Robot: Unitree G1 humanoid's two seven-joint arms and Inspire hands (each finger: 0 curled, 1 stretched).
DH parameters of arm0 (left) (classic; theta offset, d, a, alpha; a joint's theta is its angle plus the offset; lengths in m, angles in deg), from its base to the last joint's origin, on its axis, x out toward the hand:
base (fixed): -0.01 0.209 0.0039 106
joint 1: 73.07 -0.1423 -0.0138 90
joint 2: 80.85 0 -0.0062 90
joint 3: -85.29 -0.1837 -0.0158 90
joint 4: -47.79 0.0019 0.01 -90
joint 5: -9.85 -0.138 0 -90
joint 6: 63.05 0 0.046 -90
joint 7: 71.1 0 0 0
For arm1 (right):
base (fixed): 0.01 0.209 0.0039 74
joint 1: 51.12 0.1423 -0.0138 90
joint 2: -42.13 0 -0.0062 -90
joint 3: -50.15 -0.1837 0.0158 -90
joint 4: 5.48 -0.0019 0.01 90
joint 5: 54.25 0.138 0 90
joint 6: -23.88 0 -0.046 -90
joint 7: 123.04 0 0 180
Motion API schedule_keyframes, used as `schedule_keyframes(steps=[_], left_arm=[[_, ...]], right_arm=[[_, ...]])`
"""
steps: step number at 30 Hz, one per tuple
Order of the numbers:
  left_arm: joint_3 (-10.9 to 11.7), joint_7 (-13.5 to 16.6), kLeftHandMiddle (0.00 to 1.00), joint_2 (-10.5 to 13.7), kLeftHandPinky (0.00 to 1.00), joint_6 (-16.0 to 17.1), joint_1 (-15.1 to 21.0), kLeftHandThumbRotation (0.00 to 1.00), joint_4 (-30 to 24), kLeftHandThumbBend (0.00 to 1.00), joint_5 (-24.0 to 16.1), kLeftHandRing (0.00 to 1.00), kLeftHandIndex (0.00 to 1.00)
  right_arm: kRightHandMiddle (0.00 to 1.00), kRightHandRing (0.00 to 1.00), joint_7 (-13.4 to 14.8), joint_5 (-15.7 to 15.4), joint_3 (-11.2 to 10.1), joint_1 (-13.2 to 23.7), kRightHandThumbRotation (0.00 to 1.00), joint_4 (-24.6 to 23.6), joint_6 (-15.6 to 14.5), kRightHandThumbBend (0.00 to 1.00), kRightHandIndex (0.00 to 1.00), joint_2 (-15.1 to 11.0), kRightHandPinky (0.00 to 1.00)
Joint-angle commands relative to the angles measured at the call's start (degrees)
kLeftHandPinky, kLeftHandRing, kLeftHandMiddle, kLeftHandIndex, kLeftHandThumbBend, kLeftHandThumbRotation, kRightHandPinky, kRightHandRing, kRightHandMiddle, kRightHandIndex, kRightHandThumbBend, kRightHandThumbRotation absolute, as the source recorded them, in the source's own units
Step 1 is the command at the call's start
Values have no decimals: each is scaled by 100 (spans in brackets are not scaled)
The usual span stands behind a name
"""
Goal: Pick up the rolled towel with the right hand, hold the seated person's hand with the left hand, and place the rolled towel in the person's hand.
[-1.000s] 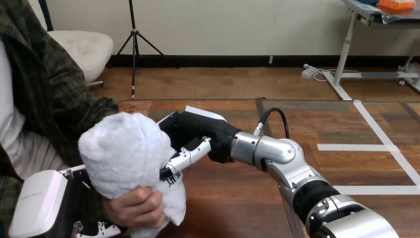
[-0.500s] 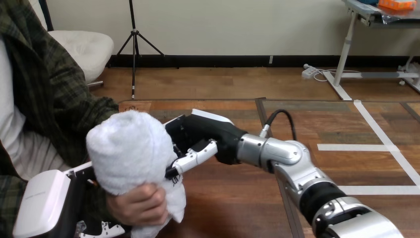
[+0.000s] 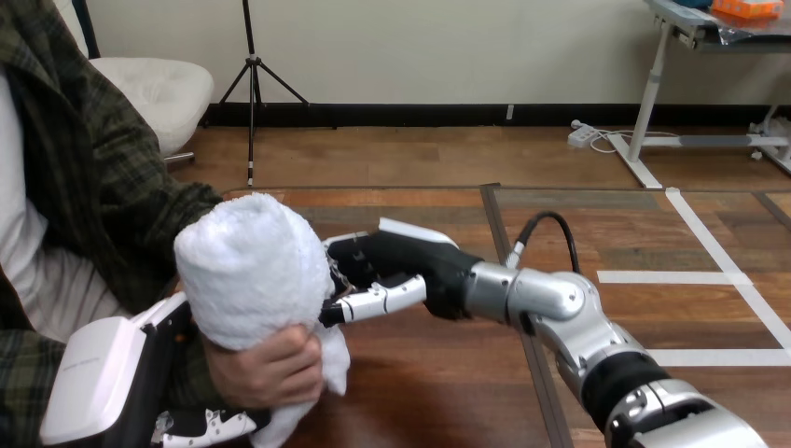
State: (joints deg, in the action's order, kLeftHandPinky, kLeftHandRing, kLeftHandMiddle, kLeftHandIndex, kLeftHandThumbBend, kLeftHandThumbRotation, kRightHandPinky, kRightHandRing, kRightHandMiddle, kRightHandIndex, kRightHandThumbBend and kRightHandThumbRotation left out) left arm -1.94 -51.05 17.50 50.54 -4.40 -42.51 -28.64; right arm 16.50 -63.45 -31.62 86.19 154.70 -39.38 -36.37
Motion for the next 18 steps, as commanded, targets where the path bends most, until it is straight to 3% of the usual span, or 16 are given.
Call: schedule_keyframes(steps=[1, 6, 18], left_arm=[[-95, -8, 82, 22, 64, 156, 423, 33, 51, 100, 118, 74, 85], [-93, -29, 85, 51, 67, 220, 481, 37, 192, 100, 153, 78, 88], [-99, -249, 92, 59, 78, 258, 540, 46, 424, 100, 414, 87, 95]], right_arm=[[87, 85, 104, -36, 48, -2, 51, -253, 196, 100, 91, -25, 76], [88, 87, 196, -42, 35, -34, 55, -328, 216, 100, 92, -111, 78], [90, 90, 123, 144, -138, -176, 60, -476, 377, 100, 96, -364, 79]])
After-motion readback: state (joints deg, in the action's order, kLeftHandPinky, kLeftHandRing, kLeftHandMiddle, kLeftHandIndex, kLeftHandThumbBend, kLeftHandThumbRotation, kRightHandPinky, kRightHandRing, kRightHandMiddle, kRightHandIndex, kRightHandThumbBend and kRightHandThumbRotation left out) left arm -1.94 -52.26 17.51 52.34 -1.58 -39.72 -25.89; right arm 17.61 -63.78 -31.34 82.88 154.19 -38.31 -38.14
